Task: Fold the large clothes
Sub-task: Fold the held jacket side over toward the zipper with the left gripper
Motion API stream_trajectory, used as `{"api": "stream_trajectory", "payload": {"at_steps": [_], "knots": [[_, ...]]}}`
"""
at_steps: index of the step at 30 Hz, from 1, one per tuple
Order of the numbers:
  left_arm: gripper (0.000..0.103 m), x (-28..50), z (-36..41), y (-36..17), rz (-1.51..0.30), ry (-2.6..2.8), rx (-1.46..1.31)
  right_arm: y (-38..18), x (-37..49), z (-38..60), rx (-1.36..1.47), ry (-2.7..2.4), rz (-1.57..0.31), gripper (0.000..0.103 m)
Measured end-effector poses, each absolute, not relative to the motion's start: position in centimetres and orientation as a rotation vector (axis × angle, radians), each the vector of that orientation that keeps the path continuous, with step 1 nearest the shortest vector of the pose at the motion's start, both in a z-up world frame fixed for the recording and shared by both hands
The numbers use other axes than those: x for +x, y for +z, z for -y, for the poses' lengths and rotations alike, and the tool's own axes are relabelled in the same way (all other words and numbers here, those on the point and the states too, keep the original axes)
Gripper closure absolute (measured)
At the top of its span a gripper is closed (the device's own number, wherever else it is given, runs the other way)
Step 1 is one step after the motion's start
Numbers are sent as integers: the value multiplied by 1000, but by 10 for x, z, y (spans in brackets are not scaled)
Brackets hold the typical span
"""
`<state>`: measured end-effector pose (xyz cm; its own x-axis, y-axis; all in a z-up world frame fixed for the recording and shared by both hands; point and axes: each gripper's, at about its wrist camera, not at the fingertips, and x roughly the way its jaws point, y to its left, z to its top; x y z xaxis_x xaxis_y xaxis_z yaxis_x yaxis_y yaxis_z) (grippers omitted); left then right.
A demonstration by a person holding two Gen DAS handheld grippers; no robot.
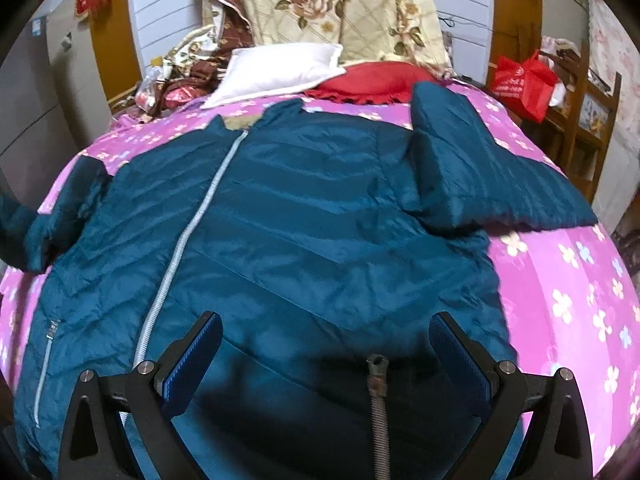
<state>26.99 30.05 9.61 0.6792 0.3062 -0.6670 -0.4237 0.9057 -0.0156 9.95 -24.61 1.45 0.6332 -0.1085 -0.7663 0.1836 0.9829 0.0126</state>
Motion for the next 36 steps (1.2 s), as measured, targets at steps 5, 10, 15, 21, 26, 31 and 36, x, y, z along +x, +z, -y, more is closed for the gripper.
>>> {"api": "stream_trajectory", "payload": {"at_steps": [5, 10, 15, 21, 26, 31, 36], "knots": [[96, 282, -183, 123, -693, 152, -136, 6, 85, 268, 92, -208, -899, 1], [96, 287, -52, 116, -725, -77, -102, 3, 72, 291, 107, -245, -908, 1], [96, 289, 60, 106, -743, -292, -117, 1, 68, 301, 121, -245, -928, 1], [96, 297, 152, 74, -818, -495, -137, 0, 68, 297, 85, -219, -943, 1], [96, 305, 205, 36, -888, -581, -129, 0, 67, 301, 93, -213, -945, 1], [95, 308, 240, 0, -962, -625, -129, 2, 67, 313, 136, -219, -942, 1], [81, 309, 252, -23, -1025, -637, -117, 1, 71, 319, 152, -235, -941, 1]]}}
